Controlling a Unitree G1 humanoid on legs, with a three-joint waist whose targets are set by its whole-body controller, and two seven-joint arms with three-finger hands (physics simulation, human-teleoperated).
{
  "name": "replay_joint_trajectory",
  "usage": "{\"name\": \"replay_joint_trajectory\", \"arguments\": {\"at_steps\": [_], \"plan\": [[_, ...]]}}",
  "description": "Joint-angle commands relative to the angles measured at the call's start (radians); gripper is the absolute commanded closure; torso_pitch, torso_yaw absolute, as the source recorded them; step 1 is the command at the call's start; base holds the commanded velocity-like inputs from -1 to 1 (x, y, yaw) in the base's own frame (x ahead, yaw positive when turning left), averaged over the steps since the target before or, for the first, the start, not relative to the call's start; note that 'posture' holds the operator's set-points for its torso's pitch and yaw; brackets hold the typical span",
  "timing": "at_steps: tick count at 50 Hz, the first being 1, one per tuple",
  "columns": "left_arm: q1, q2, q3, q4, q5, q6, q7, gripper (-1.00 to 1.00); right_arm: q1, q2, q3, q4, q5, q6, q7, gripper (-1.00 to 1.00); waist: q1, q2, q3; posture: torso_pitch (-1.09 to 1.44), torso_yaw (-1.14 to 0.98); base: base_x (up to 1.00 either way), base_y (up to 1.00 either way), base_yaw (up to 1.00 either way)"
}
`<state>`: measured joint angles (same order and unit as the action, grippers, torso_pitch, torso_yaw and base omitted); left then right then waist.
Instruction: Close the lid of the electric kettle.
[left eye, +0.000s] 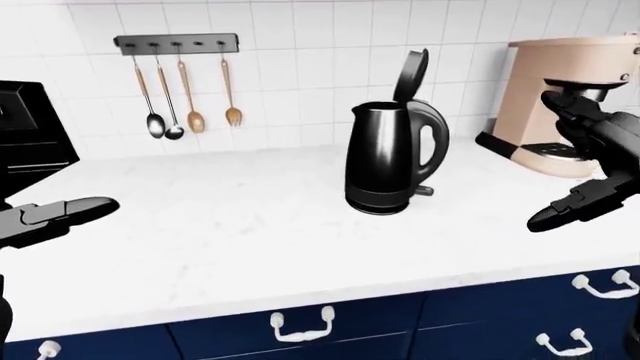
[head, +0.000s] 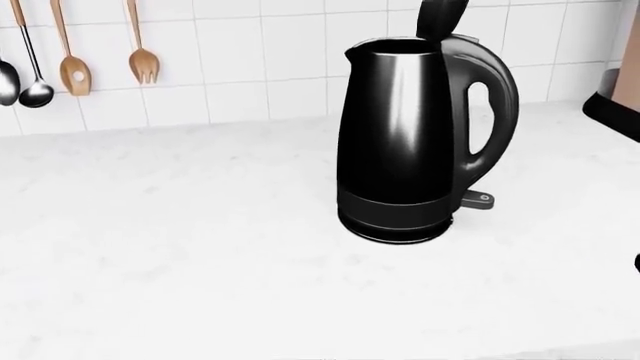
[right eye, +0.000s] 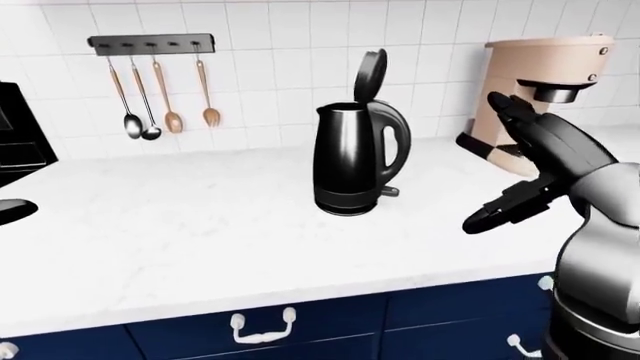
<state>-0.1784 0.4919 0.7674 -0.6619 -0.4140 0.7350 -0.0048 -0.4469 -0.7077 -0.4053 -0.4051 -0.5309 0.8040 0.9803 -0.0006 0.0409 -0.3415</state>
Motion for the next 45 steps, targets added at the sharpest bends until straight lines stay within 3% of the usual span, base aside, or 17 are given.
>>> {"name": "replay_joint_trajectory", "arguments": {"at_steps": [1, 20, 31, 45], "plan": [[-0.021, 0.019, 0.004, -0.018, -0.005, -0.024, -0.002, -1.00, -0.057, -0.034, 0.003, 0.005, -0.035, -0.041, 0.016, -1.00, -0.001, -0.002, 0.002, -0.54, 0.00, 0.00, 0.00, 0.00], [-0.019, 0.019, 0.001, -0.015, -0.004, -0.030, -0.005, -1.00, -0.304, -0.069, 0.121, 0.322, -0.223, -0.257, 0.094, -1.00, -0.010, 0.010, 0.006, -0.54, 0.00, 0.00, 0.00, 0.00], [-0.019, 0.017, 0.002, -0.015, -0.003, -0.030, -0.005, -1.00, -0.513, -0.004, 0.216, 0.560, -0.349, -0.355, 0.067, -1.00, -0.015, 0.023, 0.008, -0.54, 0.00, 0.00, 0.00, 0.00], [-0.013, 0.007, -0.009, -0.004, 0.009, -0.047, -0.010, -1.00, -0.668, 0.013, 0.256, 0.783, -0.446, -0.480, 0.026, -1.00, -0.012, 0.029, 0.012, -0.54, 0.00, 0.00, 0.00, 0.00]]}}
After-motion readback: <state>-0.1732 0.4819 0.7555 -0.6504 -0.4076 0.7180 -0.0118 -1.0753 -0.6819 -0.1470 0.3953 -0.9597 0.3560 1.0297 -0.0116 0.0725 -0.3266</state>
